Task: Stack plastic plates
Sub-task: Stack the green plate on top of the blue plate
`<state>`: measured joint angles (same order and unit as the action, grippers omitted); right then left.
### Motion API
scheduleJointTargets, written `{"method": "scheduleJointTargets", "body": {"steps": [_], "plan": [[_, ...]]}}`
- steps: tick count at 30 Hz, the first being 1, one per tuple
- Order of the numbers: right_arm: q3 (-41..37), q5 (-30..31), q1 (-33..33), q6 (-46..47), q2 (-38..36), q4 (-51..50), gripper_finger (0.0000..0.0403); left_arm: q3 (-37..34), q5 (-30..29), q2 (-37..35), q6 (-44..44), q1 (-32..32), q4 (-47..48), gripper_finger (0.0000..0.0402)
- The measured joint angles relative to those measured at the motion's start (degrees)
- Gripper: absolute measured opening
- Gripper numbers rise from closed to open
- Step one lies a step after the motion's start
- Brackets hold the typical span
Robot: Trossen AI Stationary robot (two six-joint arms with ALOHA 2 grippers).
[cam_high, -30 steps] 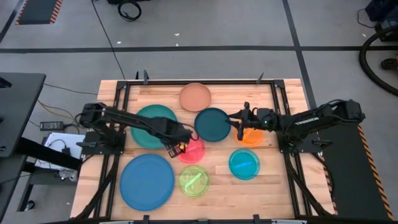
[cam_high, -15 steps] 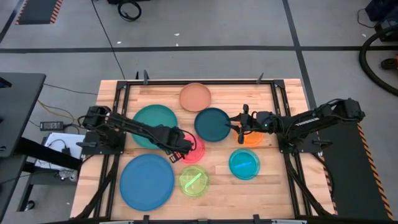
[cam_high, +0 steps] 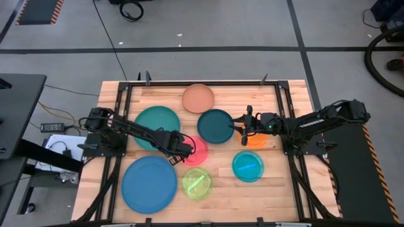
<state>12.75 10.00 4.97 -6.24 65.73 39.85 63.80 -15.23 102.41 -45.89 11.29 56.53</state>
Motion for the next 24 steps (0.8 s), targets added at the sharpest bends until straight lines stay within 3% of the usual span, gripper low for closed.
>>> {"method": "scheduleJointTargets", "body": {"steps": [6,15,19,24], "plan": [[0.00,-0.02,0.00,0.01,0.00,-0.04,0.0125,-2.66,1.25,0.00,0.04,-0.74,-1.15,0.0112],[0.00,-0.04,0.00,-0.17,0.00,-0.06,0.0125,-3.16,1.36,0.00,2.77,-1.18,0.24,0.0014],[0.00,-0.20,0.00,-0.15,0.00,-0.06,0.0125,-1.47,1.79,0.00,2.89,-1.22,3.74,0.0014],[0.00,0.25,0.02,-0.18,0.00,-0.03,0.0125,6.00,2.51,0.00,3.03,-0.87,12.80,0.0013]]}}
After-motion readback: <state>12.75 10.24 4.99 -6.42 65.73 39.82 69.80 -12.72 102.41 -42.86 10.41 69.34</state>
